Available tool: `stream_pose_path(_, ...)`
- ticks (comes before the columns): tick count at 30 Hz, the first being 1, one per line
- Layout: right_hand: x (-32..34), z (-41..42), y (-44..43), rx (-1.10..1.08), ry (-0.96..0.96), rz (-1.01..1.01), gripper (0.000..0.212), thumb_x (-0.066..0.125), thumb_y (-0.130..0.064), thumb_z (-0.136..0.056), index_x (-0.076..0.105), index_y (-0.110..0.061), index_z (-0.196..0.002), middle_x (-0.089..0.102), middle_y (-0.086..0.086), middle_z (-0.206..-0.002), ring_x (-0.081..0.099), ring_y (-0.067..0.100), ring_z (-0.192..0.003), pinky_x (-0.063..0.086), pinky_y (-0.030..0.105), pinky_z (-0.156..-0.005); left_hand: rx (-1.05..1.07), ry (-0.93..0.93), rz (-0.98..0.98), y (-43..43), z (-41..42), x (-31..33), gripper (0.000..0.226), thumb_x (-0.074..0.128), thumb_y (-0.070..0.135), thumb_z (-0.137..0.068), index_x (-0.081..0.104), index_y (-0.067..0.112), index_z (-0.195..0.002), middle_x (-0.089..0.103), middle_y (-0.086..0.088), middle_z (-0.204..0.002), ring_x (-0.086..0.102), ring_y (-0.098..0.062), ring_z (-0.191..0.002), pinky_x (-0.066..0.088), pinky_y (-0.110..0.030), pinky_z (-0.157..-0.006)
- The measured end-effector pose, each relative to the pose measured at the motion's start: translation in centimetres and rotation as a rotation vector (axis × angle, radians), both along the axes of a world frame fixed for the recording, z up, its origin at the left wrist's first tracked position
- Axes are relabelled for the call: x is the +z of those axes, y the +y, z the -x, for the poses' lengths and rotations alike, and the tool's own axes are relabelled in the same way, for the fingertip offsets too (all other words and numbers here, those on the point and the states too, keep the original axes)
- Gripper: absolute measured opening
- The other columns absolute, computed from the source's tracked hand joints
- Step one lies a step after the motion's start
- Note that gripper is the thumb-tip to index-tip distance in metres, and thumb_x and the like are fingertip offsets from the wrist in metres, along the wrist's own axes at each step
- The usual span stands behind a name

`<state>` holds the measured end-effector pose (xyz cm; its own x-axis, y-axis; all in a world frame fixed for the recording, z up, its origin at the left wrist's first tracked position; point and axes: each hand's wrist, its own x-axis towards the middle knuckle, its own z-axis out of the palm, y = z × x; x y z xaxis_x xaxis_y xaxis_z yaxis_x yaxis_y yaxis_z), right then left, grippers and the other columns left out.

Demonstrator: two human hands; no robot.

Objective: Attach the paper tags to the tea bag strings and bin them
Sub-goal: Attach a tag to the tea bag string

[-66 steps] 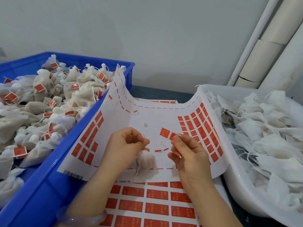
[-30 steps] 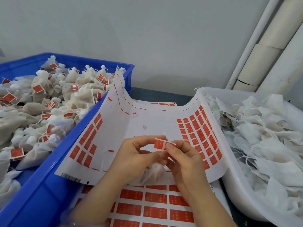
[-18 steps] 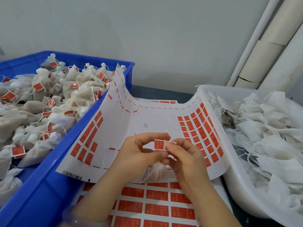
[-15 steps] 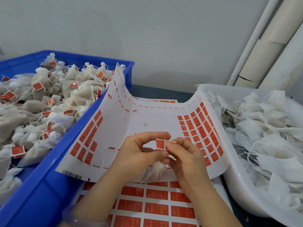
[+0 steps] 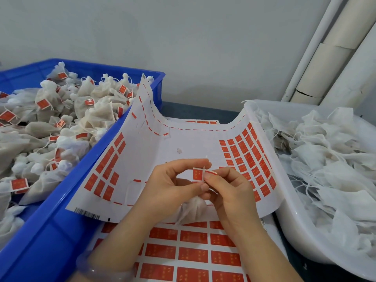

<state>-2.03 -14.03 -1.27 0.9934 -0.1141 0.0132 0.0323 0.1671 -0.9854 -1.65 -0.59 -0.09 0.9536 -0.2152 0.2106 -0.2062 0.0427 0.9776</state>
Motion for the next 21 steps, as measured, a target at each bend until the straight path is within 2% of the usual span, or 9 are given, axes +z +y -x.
stream_pose_path(7, -0.13, 0.09, 0.17, -0.065, -0.026, 0.051, 0.006, 0.068, -0.013, -0.079, 0.066, -0.016, -0.074, 0.069, -0.001, -0.069, 0.068, 0.02, -0.068, 0.056, 0.032, -0.065, 0.011, -0.019, -0.024, -0.15, 0.18, 0.19, 0.04, 0.07, 0.001, -0.075, 0.066, 0.034, -0.098, 0.07, 0.017, -0.1, 0.072, -0.018, -0.069, 0.054, -0.018, -0.062)
stream_pose_path(9, -0.07, 0.21, 0.18, -0.085, -0.048, 0.062, 0.007, 0.068, -0.014, -0.079, 0.065, -0.016, -0.073, 0.07, -0.001, -0.07, 0.069, 0.02, -0.07, 0.057, 0.032, -0.065, 0.027, -0.028, 0.001, -0.17, 0.28, 0.35, 0.036, 0.071, 0.013, -0.073, 0.064, 0.032, -0.102, 0.069, 0.015, -0.1, 0.071, -0.019, -0.07, 0.055, -0.021, -0.061)
stream_pose_path(13, 0.25, 0.48, 0.27, -0.115, -0.118, 0.1, 0.009, 0.07, -0.015, -0.077, 0.064, -0.018, -0.071, 0.068, -0.005, -0.068, 0.068, 0.013, -0.067, 0.053, 0.018, -0.056, 0.069, 0.007, -0.008, 0.01, 0.24, 0.42, 0.055, 0.08, 0.037, -0.061, 0.055, 0.032, -0.11, 0.066, 0.016, -0.096, 0.07, -0.016, -0.078, 0.055, -0.021, -0.063)
stream_pose_path(16, 0.36, 0.6, 0.28, -0.11, -0.145, 0.137, 0.008, 0.071, -0.016, -0.076, 0.064, -0.018, -0.072, 0.068, -0.008, -0.067, 0.067, 0.008, -0.067, 0.05, 0.012, -0.054, 0.079, 0.051, -0.016, -0.05, 0.19, 0.32, 0.054, 0.074, 0.047, -0.051, 0.063, 0.027, -0.099, 0.07, 0.012, -0.086, 0.07, -0.011, -0.077, 0.053, -0.017, -0.062)
stream_pose_path(18, 0.44, 0.65, 0.27, -0.108, -0.159, 0.182, 0.009, 0.072, -0.016, -0.075, 0.064, -0.02, -0.072, 0.068, -0.01, -0.067, 0.066, 0.006, -0.066, 0.049, 0.011, -0.053, 0.075, 0.036, -0.028, -0.14, 0.18, 0.26, 0.04, 0.071, 0.045, -0.053, 0.069, 0.025, -0.088, 0.072, 0.008, -0.078, 0.07, -0.011, -0.072, 0.053, -0.016, -0.061)
stream_pose_path(21, 0.68, 0.68, 0.27, -0.105, -0.183, 0.201, 0.008, 0.072, -0.018, -0.074, 0.064, -0.021, -0.072, 0.068, -0.01, -0.066, 0.065, 0.006, -0.063, 0.049, 0.01, -0.053, 0.095, 0.016, -0.004, 0.05, 0.02, 0.3, 0.019, 0.067, 0.04, -0.059, 0.073, 0.032, -0.076, 0.073, 0.006, -0.073, 0.069, -0.011, -0.067, 0.052, -0.015, -0.058)
